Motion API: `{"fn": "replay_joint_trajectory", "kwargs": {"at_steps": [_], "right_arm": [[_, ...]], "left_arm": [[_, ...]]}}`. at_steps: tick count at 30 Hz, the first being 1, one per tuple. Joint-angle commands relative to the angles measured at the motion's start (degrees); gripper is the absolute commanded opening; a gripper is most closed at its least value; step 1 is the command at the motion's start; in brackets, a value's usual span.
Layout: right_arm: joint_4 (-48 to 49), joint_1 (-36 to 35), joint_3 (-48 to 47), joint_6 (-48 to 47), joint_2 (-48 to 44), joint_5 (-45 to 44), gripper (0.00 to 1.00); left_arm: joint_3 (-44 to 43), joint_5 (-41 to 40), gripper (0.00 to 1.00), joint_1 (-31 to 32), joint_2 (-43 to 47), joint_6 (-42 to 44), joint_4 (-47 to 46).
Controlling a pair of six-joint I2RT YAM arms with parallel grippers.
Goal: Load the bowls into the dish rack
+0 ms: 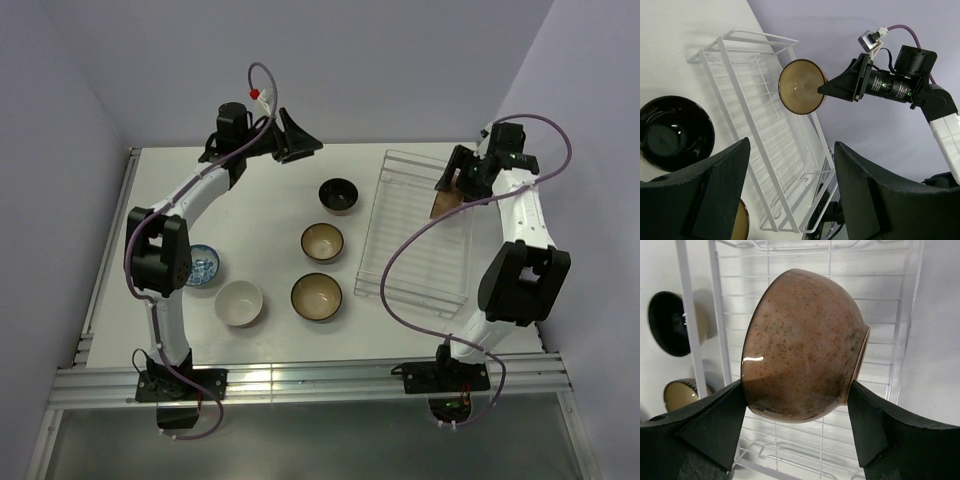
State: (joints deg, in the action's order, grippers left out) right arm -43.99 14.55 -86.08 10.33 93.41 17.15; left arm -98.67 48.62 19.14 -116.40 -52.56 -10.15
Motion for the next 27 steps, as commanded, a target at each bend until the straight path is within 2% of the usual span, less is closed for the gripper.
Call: {"fn": "replay_joint_trajectory", "kwargs": {"at_steps": [1,12,19,27], "right_arm": [[-0.9,-1.2,-6.9,-0.7,1.6,-6.4,0.0],[-7.2,-8.1,-17.5,-6.9,9.9,-20.9,0.0],[-5.8,-13.6,-19.5,-15.0,13.3,-33.6,0.0],[-4.7,-17.3,-21.7,-20.9,18.4,-40.3,0.0]], "left_arm": [[1.6,0.7,0.73,-1.5,5.4,3.3,0.6],[4.7,-0.5,0.73,-4.1,11.1,10.4,5.5],[4.9,-1.2,0.73,-4.5,12.8,14.6,9.5],[7.0,-2.2,0.74,-5.1,15.0,16.3,10.8]]}}
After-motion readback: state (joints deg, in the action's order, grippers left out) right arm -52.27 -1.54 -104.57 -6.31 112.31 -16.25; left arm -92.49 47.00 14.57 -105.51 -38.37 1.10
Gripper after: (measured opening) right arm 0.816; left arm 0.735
